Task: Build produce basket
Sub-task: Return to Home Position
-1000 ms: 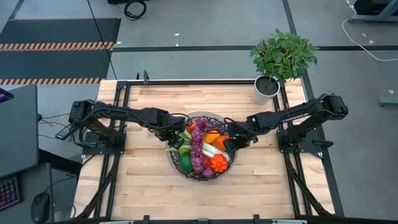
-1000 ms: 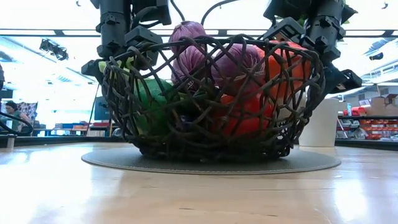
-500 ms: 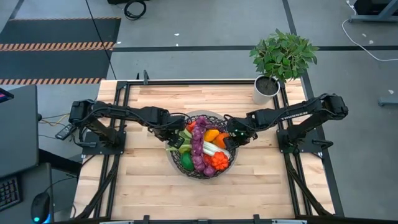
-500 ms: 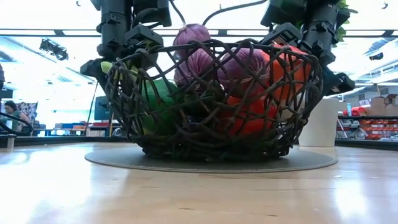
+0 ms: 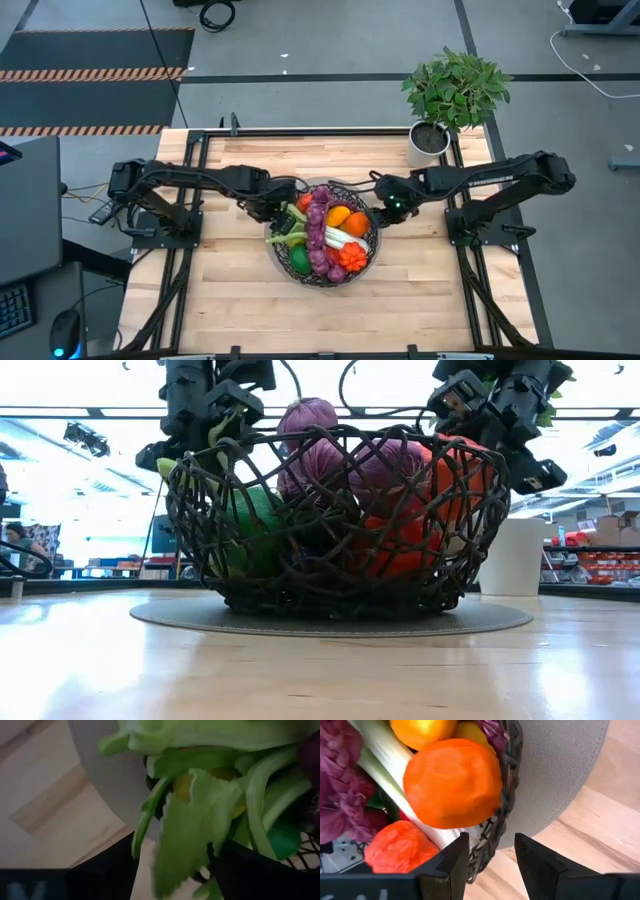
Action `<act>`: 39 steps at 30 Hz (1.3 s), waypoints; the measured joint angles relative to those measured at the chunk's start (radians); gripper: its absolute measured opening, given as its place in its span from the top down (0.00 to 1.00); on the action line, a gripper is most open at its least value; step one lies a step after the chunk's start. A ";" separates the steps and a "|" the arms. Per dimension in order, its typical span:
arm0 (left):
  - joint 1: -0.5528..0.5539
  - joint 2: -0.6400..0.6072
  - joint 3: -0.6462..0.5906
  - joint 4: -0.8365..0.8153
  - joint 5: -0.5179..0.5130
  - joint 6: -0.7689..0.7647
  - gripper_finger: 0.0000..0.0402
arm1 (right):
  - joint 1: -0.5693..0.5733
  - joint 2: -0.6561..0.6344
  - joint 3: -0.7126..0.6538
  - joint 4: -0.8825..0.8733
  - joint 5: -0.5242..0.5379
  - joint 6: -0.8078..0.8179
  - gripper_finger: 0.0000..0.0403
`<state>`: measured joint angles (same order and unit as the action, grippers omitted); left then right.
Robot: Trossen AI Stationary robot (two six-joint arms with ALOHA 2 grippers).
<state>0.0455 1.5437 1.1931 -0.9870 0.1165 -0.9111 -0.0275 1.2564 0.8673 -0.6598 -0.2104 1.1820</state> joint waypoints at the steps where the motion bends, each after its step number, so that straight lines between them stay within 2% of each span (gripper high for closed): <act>1: 0.004 -0.003 0.011 -0.009 0.000 0.009 0.42 | -0.003 -0.008 0.000 -0.002 0.000 0.000 0.59; 8: 0.020 -0.006 0.096 -0.027 0.001 0.055 0.42 | -0.009 -0.055 0.000 -0.009 -0.012 -0.007 0.58; 13: 0.020 -0.006 0.153 -0.113 0.002 0.115 0.42 | -0.014 -0.101 0.000 -0.026 -0.004 -0.021 0.53; 21: 0.019 -0.052 0.183 -0.174 -0.007 0.251 0.48 | -0.058 -0.204 0.000 -0.033 -0.065 -0.188 0.54; 27: 0.019 -0.122 0.183 -0.157 -0.062 0.355 0.61 | -0.068 -0.272 0.000 -0.053 -0.081 -0.358 0.54; 32: 0.018 -0.177 0.183 -0.158 -0.080 0.513 0.80 | -0.069 -0.315 0.000 -0.053 -0.079 -0.476 0.58; 36: 0.018 -0.211 0.183 -0.140 -0.075 0.584 0.97 | -0.068 -0.339 0.000 -0.054 -0.056 -0.486 0.64; 39: -0.005 -0.244 0.174 -0.078 -0.076 0.656 0.98 | -0.068 -0.358 0.000 -0.052 -0.050 -0.503 0.73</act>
<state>0.0409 1.2998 1.3668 -1.0649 0.0409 -0.2546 -0.0951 0.8984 0.8673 -0.7119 -0.2602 0.6791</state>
